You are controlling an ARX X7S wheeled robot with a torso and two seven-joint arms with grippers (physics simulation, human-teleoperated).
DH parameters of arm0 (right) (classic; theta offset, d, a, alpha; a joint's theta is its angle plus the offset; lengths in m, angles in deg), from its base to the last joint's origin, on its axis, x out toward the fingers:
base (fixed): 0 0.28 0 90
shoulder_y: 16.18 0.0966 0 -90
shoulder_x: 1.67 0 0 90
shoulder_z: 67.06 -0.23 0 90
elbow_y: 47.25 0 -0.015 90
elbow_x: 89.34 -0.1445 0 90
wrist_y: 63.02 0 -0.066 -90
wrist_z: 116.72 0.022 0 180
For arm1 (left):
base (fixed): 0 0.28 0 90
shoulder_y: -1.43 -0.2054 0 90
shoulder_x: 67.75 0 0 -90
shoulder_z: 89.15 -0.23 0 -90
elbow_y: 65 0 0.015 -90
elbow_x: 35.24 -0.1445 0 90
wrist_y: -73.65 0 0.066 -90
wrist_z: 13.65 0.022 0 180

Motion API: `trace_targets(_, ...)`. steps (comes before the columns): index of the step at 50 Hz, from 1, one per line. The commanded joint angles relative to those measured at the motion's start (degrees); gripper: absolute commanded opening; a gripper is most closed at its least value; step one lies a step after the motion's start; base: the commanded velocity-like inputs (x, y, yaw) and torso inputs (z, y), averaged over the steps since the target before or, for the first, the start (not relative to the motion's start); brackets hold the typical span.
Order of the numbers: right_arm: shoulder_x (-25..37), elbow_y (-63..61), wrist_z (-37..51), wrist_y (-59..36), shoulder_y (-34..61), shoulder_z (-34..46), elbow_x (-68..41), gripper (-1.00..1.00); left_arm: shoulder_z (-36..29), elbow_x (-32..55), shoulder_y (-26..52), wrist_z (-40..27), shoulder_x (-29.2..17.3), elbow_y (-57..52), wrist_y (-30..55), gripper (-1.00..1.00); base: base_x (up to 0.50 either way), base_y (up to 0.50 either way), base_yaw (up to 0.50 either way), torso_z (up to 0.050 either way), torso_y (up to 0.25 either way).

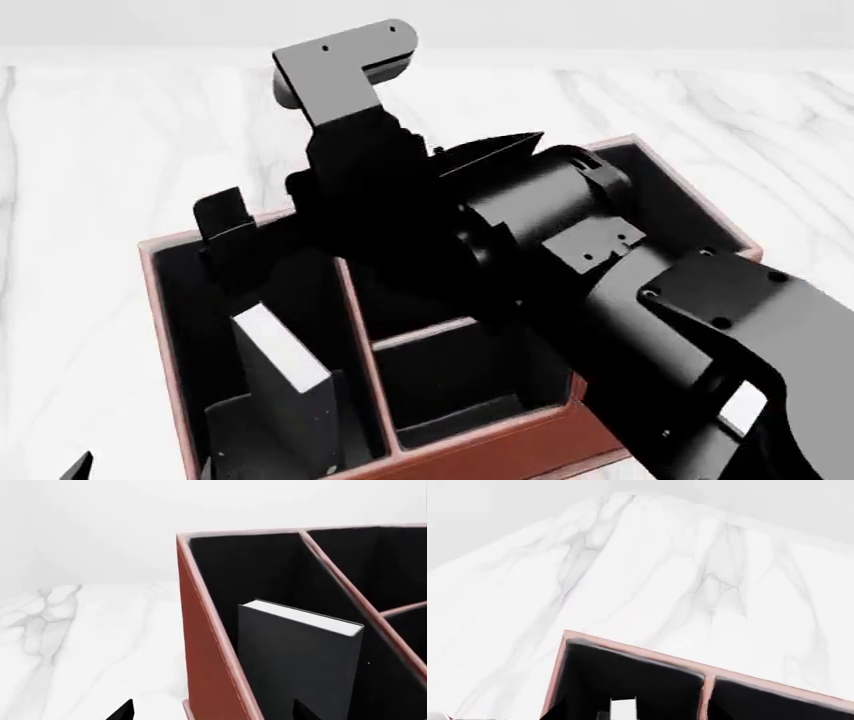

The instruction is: Pick up the book and place it in the left compartment of the caddy.

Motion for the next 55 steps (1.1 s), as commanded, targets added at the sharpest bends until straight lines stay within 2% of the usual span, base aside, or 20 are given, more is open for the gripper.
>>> trace_targets(1, 18.0, -28.6, 16.7, 23.2, -9.4, -5.1, 8.9, 1.0, 0.1, 0.4, -0.2, -0.4, -0.4, -1.3, 0.4, 1.0, 0.0, 0.0, 0.0, 0.0, 0.0)
trace_targets(3, 21.2, -32.8, 20.0, 27.9, -14.7, -5.4, 10.5, 1.0, 0.3, 0.7, -0.1, -0.5, -0.5, -1.5, 0.6, 1.0, 0.0, 0.0, 0.0, 0.0, 0.0)
trace_targets(7, 26.1, -39.4, 27.6, 35.2, -22.3, -3.1, 20.9, 1.0, 0.6, 1.1, -0.1, -0.6, -0.7, -1.8, 0.8, 1.0, 0.0, 0.0, 0.0, 0.0, 0.0)
trace_targets(8, 27.7, -41.2, 30.9, 39.8, -26.2, -3.1, 25.2, 1.0, 0.6, 1.0, -0.1, -0.8, -0.7, -2.1, 0.9, 1.0, 0.0, 0.0, 0.0, 0.0, 0.0)
trace_targets(11, 30.9, -45.0, 33.6, 46.2, -32.2, -2.2, 32.4, 1.0, 0.8, 1.2, -0.1, -1.2, -0.9, -2.7, 1.3, 1.0, 0.0, 0.0, 0.0, 0.0, 0.0)
trace_targets(16, 32.5, -46.3, 39.8, 50.3, -37.8, -0.7, 42.3, 1.0, 1.0, 0.9, -0.2, -1.8, -1.1, -3.4, 1.5, 1.0, 0.0, 0.0, 0.0, 0.0, 0.0)
trace_targets(26, 32.0, -46.7, 51.9, 52.5, -44.9, 1.0, 58.3, 1.0, 0.5, 0.3, -0.4, -2.3, -1.1, -4.2, 1.6, 1.0, 0.0, 0.0, 0.0, 0.0, 0.0)
trace_targets(35, 33.5, -47.7, 57.3, 53.1, -47.9, 0.4, 61.5, 1.0, 0.2, -0.3, -0.8, -2.8, -1.3, -5.0, 1.5, 1.0, 0.0, 0.0, 0.0, 0.0, 0.0)
trace_targets(50, 32.7, -46.1, 54.8, 53.6, -48.4, 0.6, 60.0, 1.0, -0.2, -0.4, -0.9, -2.9, -1.3, -5.0, 1.5, 1.0, 0.0, 0.0, 0.0, 0.0, 0.0)
trace_targets(55, 33.3, -47.2, 55.3, 53.3, -48.3, 0.4, 60.1, 1.0, -0.1, 0.3, -1.2, -3.6, -2.1, -8.6, 3.8, 1.0, 0.0, 0.0, 0.0, 0.0, 0.0)
